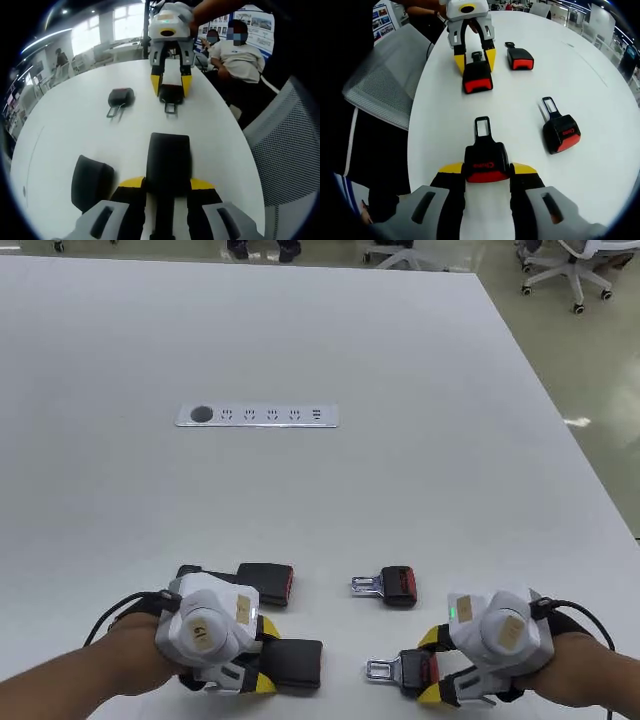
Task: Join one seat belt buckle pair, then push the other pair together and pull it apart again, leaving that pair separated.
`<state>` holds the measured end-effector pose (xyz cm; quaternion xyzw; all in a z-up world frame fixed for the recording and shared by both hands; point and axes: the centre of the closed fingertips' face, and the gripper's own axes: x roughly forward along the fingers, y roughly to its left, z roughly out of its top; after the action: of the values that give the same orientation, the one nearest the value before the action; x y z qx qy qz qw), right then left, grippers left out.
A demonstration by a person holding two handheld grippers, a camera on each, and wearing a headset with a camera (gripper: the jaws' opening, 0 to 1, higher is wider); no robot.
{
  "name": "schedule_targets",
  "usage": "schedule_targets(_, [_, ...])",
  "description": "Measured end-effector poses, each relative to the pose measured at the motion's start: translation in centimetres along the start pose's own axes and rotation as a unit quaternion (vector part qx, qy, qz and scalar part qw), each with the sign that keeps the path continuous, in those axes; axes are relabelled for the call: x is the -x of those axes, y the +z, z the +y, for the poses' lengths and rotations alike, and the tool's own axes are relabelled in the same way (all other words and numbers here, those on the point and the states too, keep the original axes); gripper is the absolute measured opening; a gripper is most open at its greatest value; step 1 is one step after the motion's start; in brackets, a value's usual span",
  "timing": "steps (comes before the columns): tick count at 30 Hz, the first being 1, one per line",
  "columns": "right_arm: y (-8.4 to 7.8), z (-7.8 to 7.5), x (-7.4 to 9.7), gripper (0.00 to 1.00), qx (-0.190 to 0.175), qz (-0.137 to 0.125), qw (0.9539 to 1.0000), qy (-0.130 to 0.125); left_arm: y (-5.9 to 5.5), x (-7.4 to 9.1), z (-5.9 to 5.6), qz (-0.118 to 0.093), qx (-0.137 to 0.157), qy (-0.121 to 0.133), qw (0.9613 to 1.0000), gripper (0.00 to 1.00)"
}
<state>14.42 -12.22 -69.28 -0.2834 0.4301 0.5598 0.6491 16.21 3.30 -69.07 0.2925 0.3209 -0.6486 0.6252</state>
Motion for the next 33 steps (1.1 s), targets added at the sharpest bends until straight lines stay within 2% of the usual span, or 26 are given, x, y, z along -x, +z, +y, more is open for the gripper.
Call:
schedule_targets(12, [1.9,0.1,-1.0,0.32,0.021,0.0,0.9998,0.007,0.1,0.1,0.1,0.005,0.009,0.008,0.9999,0.32])
schedule_targets(19, [3.6,0.2,-1.9,0.32,0.025,-0.016,0.9995,0.012,0.0,0.1,0.1,0.009,0.011,0.009,0.9999,0.32])
schedule_targets(22, [4.1,-0.2,-2.2,0.32,0.023,-0.024,0.9994,0.011,0.0,0.1,0.1,0.014,0.008,0.009,0.9998,0.32])
schedule_targets(33, [5.7,0.2,-3.3,0.32,0.03,-0.04,0.9986,0.017,-0.1,0.0,0.2,0.012,0.015,0.012,0.9997,0.32])
